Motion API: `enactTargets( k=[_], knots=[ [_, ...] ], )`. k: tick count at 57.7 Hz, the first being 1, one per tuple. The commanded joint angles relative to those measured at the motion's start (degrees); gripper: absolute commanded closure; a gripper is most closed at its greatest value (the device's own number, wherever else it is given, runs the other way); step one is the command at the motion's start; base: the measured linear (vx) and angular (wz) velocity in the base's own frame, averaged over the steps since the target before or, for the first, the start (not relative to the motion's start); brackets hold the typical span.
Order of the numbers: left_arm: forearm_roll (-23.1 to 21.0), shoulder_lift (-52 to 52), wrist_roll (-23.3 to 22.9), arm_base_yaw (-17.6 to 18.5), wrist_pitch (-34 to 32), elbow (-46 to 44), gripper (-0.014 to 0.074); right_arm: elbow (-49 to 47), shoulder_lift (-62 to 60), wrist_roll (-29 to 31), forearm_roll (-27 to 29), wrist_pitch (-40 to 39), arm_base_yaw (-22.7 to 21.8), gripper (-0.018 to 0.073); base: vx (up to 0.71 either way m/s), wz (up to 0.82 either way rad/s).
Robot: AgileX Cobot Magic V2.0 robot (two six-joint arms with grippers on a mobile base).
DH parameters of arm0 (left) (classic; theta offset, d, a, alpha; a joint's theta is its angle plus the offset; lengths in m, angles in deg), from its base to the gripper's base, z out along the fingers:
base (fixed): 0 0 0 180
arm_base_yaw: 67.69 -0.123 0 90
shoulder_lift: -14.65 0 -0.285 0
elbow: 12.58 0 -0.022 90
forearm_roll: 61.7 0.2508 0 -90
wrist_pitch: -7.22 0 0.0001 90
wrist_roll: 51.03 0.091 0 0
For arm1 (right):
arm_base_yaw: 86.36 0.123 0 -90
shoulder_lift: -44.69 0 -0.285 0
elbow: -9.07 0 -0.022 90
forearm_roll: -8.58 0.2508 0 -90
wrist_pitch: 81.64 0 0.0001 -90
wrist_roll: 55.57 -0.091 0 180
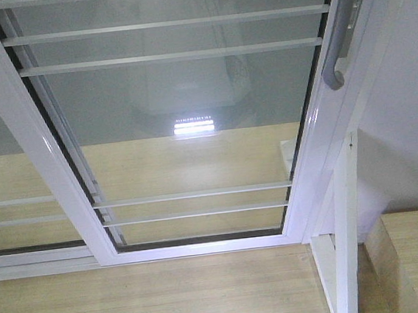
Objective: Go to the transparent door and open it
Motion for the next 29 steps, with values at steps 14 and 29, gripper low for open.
enactTargets(
  k=[14, 29],
  knots=[
    [5.1, 29.0, -1.0, 0.4, -4.7, -20.4, 0.0603, -16.8, 27.2, 0.0, -3.0, -11.2, -0.2, 0.0564, 0.0, 0.0],
    [5.2, 33.5, -1.0, 0.4, -3.9, -22.5, 0.0599, -17.0, 34.1, 0.0, -3.0, -12.6, -0.3, 0.0561, 0.0, 0.0]
  ],
)
